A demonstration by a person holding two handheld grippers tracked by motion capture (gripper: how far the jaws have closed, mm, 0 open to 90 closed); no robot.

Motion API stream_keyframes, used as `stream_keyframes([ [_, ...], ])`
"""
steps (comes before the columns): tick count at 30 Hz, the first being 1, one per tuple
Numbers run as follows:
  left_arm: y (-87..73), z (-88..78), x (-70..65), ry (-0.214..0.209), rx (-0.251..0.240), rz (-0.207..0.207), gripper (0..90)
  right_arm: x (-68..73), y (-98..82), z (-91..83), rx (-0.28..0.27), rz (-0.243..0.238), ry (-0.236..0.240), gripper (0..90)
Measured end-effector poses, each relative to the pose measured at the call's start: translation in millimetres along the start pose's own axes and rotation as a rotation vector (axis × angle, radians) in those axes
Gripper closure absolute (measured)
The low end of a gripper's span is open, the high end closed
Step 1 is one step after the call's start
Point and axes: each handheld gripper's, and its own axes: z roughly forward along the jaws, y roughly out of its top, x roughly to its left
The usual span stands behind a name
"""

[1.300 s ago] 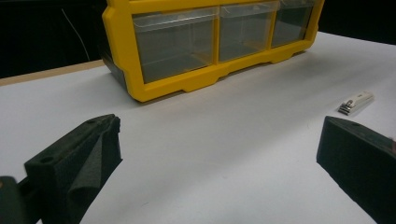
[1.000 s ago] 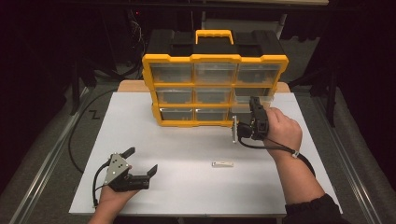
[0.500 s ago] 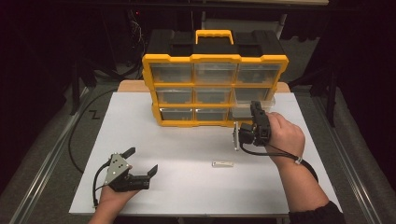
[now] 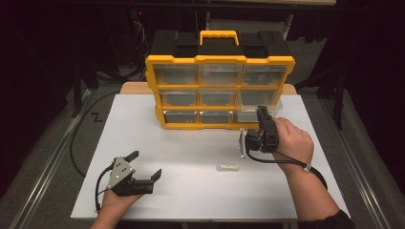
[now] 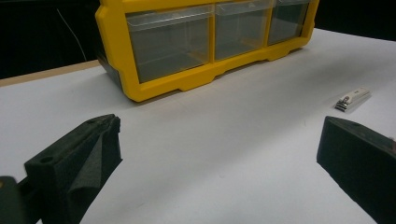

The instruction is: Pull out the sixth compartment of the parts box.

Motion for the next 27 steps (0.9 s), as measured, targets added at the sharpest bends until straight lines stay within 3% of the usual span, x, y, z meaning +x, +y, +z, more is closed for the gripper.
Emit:
stream_keyframes([
  [27,-0.3,-0.1,1.0,0.003,0.002,-0.001,0.4,5.4,-1.6,-13.5,-0.017,0.005,-0.02,80.4],
])
